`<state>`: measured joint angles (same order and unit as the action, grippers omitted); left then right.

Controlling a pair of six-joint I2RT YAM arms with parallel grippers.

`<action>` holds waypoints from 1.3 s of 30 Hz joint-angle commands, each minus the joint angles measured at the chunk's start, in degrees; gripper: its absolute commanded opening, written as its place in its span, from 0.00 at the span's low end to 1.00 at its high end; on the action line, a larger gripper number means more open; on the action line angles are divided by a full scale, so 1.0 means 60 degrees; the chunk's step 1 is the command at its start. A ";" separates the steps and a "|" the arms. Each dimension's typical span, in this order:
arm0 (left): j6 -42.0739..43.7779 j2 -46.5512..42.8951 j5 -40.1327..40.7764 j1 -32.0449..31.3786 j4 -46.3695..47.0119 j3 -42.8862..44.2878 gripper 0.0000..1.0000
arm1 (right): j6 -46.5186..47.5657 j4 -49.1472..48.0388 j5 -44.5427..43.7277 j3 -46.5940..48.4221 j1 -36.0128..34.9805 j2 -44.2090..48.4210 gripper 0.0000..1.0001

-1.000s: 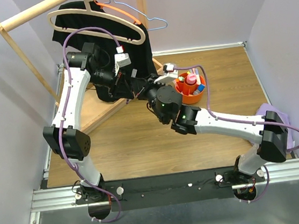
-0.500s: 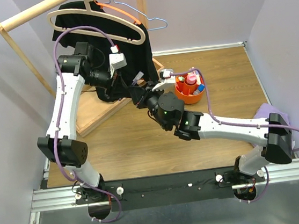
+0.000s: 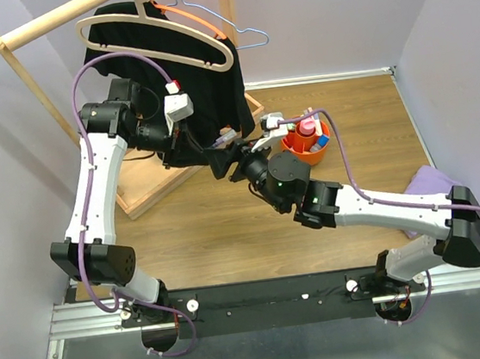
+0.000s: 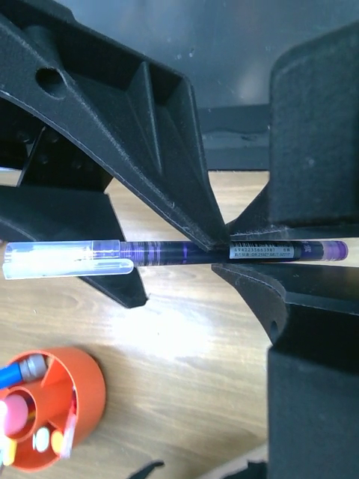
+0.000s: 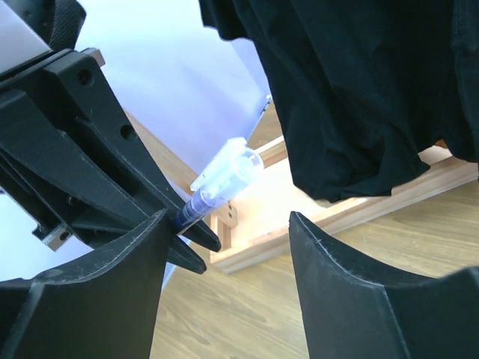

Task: Sort the stationery into containers
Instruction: Close the pen cap on the pen.

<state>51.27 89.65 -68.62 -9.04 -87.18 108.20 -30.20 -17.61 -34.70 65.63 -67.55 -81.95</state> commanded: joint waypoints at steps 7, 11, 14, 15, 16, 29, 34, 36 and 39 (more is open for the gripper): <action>0.0581 -0.0425 -0.4047 0.0583 -0.0046 -0.0397 0.00 | 0.2146 0.4297 0.2941 -0.1255 -0.0578 0.0079 0.75; 0.0684 -0.0132 -0.4222 0.0613 -0.0046 -0.0383 0.00 | 0.2293 0.4647 0.3525 -0.1094 -0.0402 0.0460 0.78; 0.0626 0.0015 -0.4310 0.0656 -0.0031 -0.0266 0.00 | 0.2279 0.5201 0.4182 -0.0729 0.0094 0.0680 0.80; 0.0524 0.0088 -0.4310 0.0671 -0.0046 -0.0222 0.00 | 0.2235 0.5451 0.4375 -0.0539 0.0531 0.0695 0.81; 0.0451 0.0146 -0.4310 0.0715 -0.0046 -0.0178 0.00 | 0.2148 0.5686 0.4536 -0.0349 0.0811 0.0680 0.82; -0.2167 0.0879 -0.4384 0.1726 0.0641 0.0775 0.00 | 0.2528 0.6774 0.7433 0.3461 0.5369 0.0710 0.82; -0.2684 0.0938 -0.4384 0.1711 0.1037 0.0833 0.00 | 0.1973 0.5487 1.0479 0.3126 0.5428 0.0856 0.70; -0.3049 0.0967 -0.4369 0.1697 0.1271 0.0906 0.00 | 0.1374 0.4286 1.1742 0.2774 0.5443 0.0798 0.68; -0.3738 0.0894 -0.4384 0.1653 0.1726 0.0834 0.00 | 0.0758 0.2660 1.2316 0.2408 0.5428 0.0520 0.68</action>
<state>36.25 95.42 -83.83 1.06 -77.34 111.85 -19.66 12.82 25.04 83.13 -34.83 -77.34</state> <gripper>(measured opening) 0.198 0.680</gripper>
